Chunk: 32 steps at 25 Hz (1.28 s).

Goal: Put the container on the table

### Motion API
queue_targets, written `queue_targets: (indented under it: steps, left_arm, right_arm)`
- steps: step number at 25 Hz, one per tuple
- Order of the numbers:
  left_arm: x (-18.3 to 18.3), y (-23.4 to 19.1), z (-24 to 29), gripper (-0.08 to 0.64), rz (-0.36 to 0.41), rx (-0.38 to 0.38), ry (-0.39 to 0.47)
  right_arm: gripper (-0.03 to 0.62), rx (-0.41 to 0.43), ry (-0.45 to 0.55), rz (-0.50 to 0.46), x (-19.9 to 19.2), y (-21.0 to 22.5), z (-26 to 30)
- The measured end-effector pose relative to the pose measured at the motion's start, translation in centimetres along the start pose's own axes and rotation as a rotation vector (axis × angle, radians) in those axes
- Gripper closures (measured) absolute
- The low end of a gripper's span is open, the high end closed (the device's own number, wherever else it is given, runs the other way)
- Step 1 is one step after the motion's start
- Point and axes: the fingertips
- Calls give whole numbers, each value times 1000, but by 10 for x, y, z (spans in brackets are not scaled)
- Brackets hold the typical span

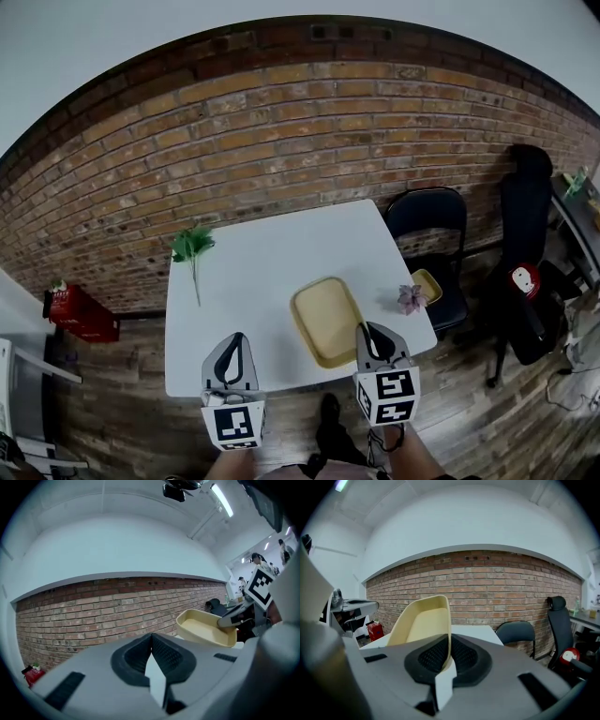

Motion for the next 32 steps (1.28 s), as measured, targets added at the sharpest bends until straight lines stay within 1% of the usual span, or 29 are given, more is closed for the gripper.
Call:
queue_targets:
  steps: [5,8,10,15,17,21,26,32]
  left_arm:
    - [-18,-6,49,549,26,8,-33]
    - [-24,-13,79,549,33,29,-40]
    - [-27,-17,96,550,50,36,-48]
    - [-16,-33,132,549,64,75,-6]
    - [-12,-40,141,549,78,82,-4]
    - [-5,-59,157,549,82,108,29]
    - [-15,-85,174,550,86,125,34]
    - [-34,-114,199,549,88,124,26]
  right_arm:
    - [580,19,-25,12,-4,23,52]
    - [580,37,-22,13,2,35,85]
    - [580,47,-14,8,8,43,105]
    - [580,65,6,-13,30,56,149]
    - [580,74,12,-16,38,56,162]
    - [580,92,33,-21,55,51,190]
    - [580,96,43,-29,63,42,222]
    - [580,88,30,-39,65,33,263]
Point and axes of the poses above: the fingertips, and each gripper's own axes: z forward along the fingers, y to its right, x out of its top, and after that the axes turned 14 degrees about y, right-handed
